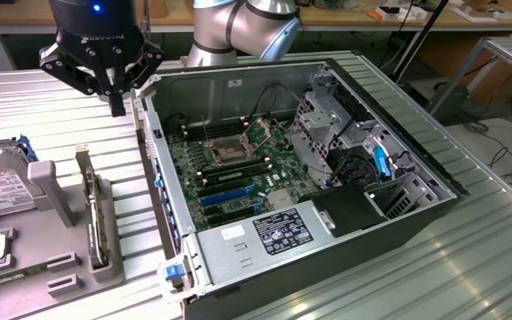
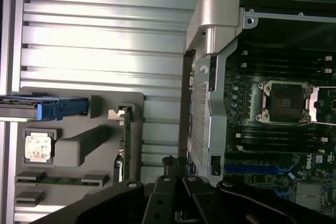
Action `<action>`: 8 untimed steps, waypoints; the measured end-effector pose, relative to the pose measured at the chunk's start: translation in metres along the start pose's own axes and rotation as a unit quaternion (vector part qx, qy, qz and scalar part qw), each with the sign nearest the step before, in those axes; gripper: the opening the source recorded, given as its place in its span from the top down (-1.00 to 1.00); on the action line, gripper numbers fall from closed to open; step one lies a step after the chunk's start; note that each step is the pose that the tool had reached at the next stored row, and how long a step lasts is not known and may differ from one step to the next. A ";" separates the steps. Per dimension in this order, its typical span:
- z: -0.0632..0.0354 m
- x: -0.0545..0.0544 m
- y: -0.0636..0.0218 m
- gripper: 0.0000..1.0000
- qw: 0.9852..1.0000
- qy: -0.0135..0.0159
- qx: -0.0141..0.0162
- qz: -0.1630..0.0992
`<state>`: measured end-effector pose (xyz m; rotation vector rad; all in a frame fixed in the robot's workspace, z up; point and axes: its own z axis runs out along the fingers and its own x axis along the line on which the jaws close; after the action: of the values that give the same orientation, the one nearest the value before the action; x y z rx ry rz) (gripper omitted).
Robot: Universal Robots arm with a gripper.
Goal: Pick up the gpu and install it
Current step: 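Reach for the gpu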
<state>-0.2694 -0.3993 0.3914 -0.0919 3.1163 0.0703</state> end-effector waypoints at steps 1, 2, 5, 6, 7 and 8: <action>-0.0001 0.004 0.0002 0.79 1.000 0.000 0.000 0.000; -0.0001 0.006 0.0003 0.79 1.000 0.000 0.000 0.000; -0.0002 0.011 0.0006 0.79 1.000 0.000 0.000 0.000; -0.0003 0.013 0.0007 0.79 1.000 0.000 0.000 0.000; -0.0003 0.015 0.0008 0.79 1.000 0.000 0.000 0.000; -0.0004 0.017 0.0010 0.79 1.000 0.000 0.000 0.000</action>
<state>-0.2862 -0.3993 0.3914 -0.0919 3.1163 0.0702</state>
